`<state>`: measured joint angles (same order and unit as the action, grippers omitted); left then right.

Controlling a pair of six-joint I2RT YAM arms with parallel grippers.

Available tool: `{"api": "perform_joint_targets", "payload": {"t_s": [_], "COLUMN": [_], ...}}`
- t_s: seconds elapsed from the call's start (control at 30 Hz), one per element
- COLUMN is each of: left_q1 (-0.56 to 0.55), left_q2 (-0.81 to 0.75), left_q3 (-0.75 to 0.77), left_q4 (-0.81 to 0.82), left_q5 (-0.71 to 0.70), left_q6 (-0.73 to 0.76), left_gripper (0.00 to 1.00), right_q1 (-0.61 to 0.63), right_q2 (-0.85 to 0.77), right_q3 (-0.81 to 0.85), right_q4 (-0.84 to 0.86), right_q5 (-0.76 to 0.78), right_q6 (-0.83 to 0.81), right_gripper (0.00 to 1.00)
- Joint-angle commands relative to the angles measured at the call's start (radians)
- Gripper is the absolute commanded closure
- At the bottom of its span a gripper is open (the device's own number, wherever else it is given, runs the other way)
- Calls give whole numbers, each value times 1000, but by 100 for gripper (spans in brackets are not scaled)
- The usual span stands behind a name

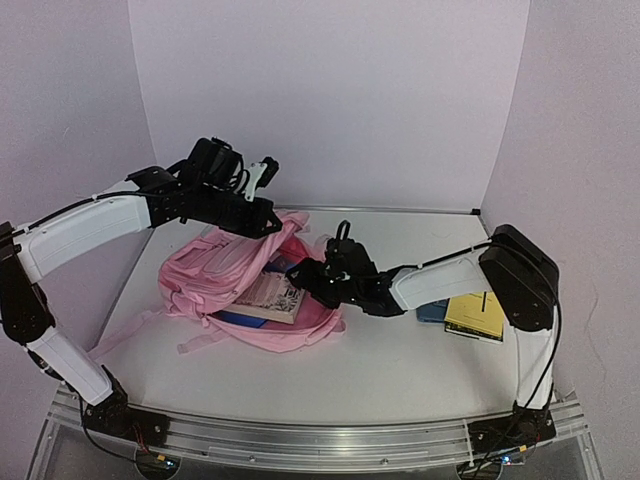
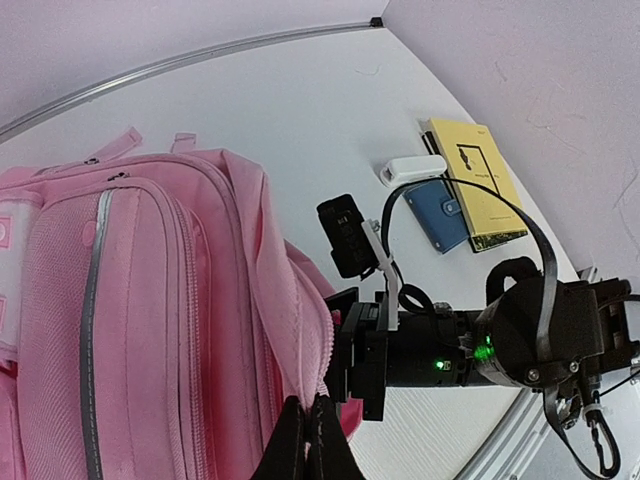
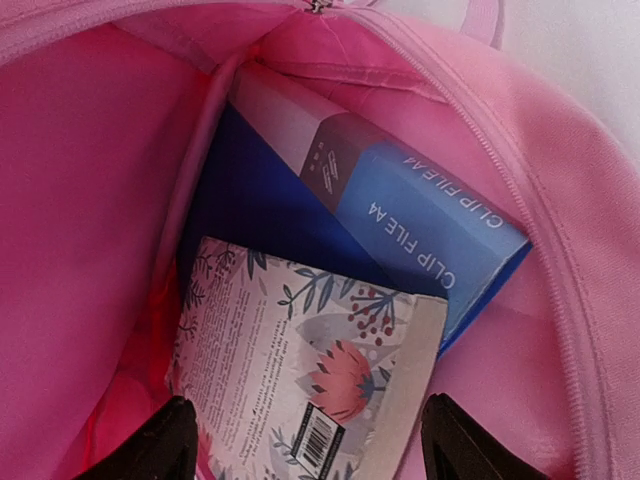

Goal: Pack the student bag
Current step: Place the book in the student bag.

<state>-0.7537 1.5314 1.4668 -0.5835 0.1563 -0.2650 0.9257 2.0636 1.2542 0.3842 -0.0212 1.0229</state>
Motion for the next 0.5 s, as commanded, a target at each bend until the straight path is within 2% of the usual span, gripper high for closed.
{"api": "perform_joint_targets", "payload": {"t_s": [0.0,0.1,0.23,0.47], "left_q1": [16,22,28,34], "left_q2": [-68,-71,-76,-73], "left_q3": [11,9,6,5], "left_q4": [108,110,102,106], "left_q5": [30,34,27,37], "left_q6": [-15,-15,-10,-13], "left_gripper": [100,100,100,100], "right_q1": [1,13,24,65], "right_q2": [-84,-99,-93,-18], "right_q3": [-43,-82,-107,-22], "right_q4": [-34,-51,-54,-52], "right_q5": [31,29,-40,-124], "right_q6": [-61,-56,-41,-42], "right_gripper": [27,32,47,59]}}
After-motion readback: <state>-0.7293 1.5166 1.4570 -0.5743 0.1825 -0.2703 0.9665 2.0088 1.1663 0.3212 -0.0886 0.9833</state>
